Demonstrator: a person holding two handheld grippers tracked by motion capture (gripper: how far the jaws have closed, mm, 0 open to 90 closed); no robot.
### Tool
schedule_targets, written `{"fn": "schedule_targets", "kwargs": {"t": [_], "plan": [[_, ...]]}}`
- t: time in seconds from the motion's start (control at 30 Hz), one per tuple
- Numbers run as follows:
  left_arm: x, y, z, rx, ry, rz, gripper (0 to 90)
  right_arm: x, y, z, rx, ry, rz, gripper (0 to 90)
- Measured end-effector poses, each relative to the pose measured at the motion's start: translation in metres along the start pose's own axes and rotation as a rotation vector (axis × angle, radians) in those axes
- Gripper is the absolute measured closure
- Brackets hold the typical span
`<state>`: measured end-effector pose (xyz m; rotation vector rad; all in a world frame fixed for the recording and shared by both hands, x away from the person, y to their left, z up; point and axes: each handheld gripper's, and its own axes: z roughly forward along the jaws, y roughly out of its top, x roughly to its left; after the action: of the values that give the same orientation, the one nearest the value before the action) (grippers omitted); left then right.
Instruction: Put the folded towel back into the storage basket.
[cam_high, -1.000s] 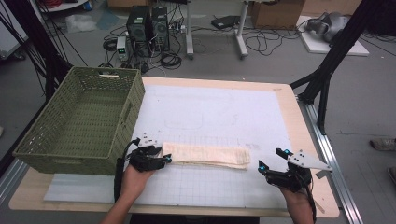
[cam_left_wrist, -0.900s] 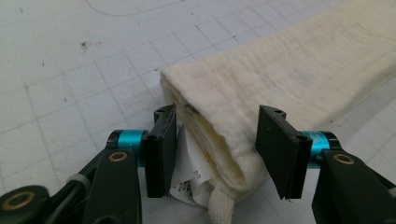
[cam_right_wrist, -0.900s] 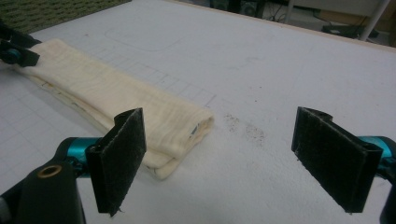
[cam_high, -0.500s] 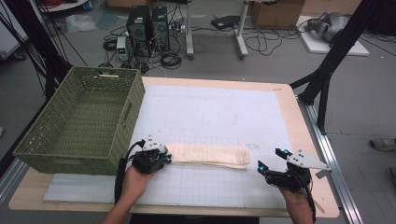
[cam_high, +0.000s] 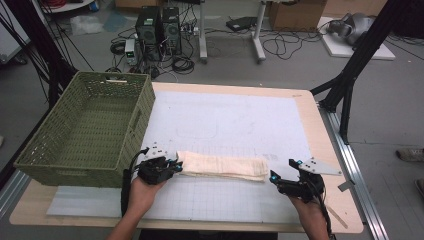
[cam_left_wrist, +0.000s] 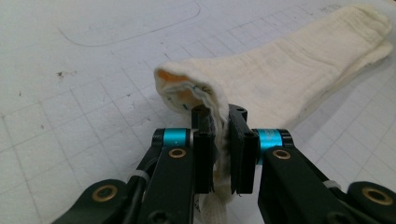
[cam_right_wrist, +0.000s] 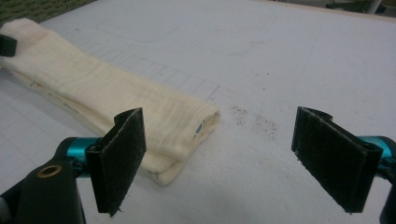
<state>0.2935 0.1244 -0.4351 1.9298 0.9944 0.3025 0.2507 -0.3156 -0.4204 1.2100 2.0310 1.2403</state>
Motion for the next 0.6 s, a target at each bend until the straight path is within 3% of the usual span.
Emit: {"fn": "schedule_targets", "kwargs": {"t": [0.13, 0.5, 0.6], "plan": [[0.000, 0.000, -0.001, -0.002, -0.006, 0.000, 81.4, 0.002, -0.001, 0.007, 0.028, 0.011, -0.003, 23.6], [0.000, -0.001, -0.001, -0.010, -0.015, -0.004, 81.2, 0.005, -0.003, 0.028, 0.101, 0.069, 0.017, 55.3], [0.000, -0.001, -0.002, -0.010, -0.016, -0.004, 81.2, 0.007, -0.002, 0.035, 0.123, 0.104, 0.022, 64.7]]}}
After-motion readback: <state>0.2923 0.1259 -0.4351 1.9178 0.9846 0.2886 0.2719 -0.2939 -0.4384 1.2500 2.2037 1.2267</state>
